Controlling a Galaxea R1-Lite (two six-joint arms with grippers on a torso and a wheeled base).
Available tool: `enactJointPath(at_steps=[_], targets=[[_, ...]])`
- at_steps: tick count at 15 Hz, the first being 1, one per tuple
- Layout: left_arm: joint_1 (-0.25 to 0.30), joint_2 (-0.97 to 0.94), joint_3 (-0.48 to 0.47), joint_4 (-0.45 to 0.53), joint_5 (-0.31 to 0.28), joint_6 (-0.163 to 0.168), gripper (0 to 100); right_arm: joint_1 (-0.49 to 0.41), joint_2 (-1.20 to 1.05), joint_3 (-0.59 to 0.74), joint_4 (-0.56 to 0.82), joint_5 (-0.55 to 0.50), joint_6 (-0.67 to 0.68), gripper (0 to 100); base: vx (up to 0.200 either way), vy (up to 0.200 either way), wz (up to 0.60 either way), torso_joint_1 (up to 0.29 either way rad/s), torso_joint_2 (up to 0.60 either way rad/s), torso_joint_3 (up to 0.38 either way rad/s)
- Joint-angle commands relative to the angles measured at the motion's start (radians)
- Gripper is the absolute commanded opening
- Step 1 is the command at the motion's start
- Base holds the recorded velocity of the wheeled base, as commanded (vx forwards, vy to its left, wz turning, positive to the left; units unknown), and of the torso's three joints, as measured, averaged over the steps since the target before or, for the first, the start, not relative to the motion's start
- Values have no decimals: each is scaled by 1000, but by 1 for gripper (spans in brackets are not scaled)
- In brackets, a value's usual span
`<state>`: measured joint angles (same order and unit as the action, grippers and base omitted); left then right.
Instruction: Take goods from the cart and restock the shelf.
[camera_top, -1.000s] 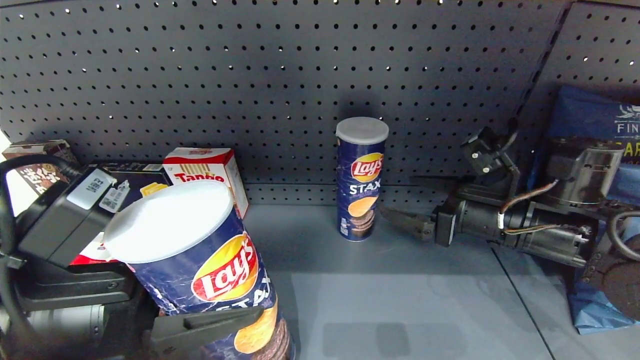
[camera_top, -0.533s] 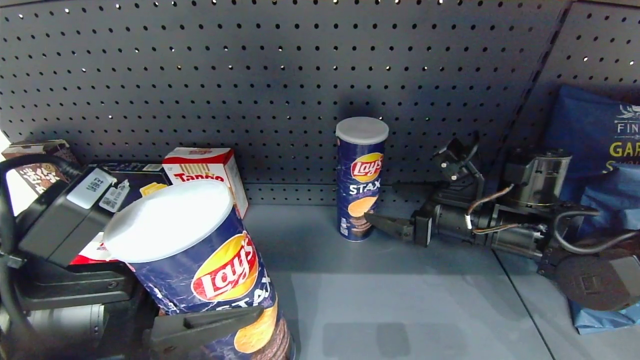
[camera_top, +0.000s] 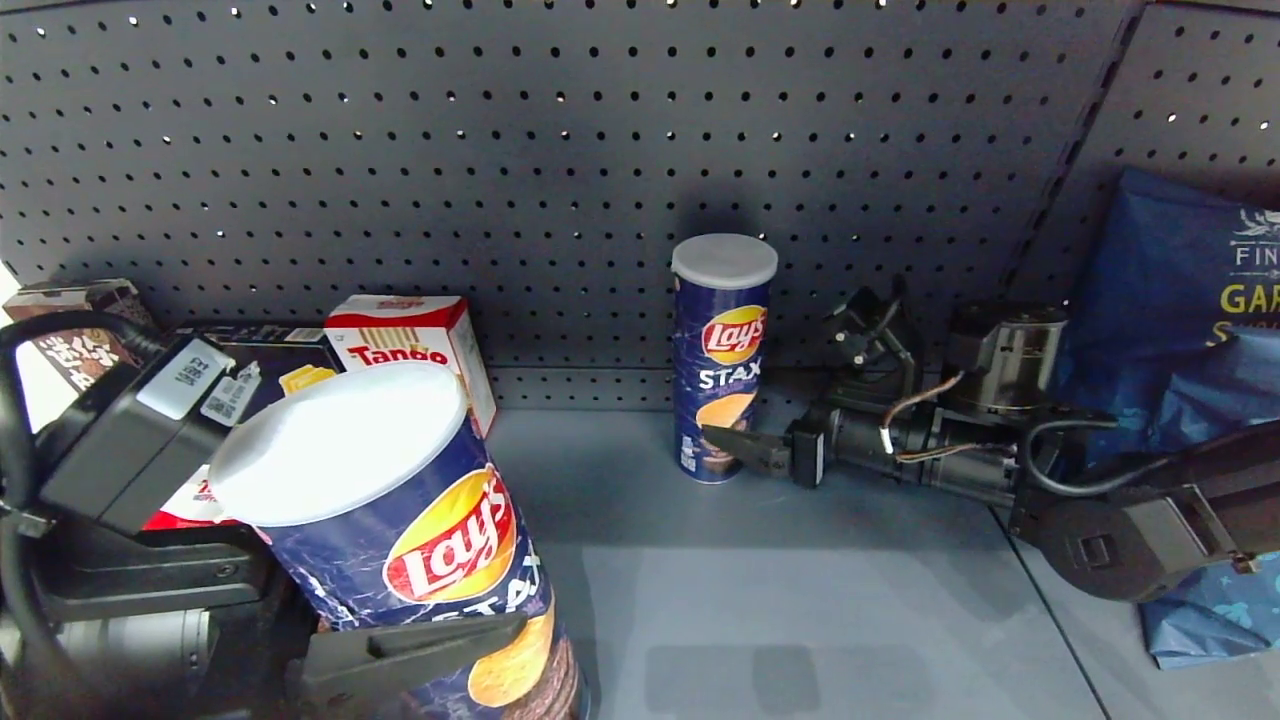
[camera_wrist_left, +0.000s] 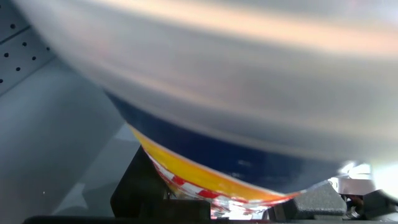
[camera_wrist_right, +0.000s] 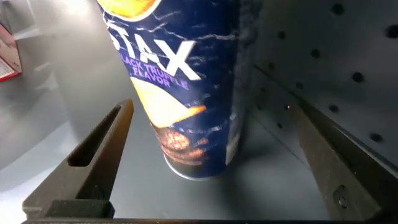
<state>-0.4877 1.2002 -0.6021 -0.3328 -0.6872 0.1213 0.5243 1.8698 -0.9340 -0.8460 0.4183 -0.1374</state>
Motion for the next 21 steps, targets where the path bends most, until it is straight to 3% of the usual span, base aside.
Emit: enactJointPath(at_steps=[1,11,12,18,21], targets=[[0,1,1,0,0,0,0,7,20,-17,-1,0,-1,100,0,0,0,0,0,0],[0,-1,1,0,0,0,0,42,129,-106,-30,16,-1,100,0,0,0,0,0,0],[1,-2,1,0,0,-2,0,43,137,-106,-50,27,-1,0,0,0,0,0,0,0],[1,-2,1,0,0,-2,0,66,85,-62,-51,19,-1,0,0,0,0,0,0,0],[1,-2,1,0,0,-2,0,103,-27,12,-31,-58,2,0,0,0,0,0,0,0]])
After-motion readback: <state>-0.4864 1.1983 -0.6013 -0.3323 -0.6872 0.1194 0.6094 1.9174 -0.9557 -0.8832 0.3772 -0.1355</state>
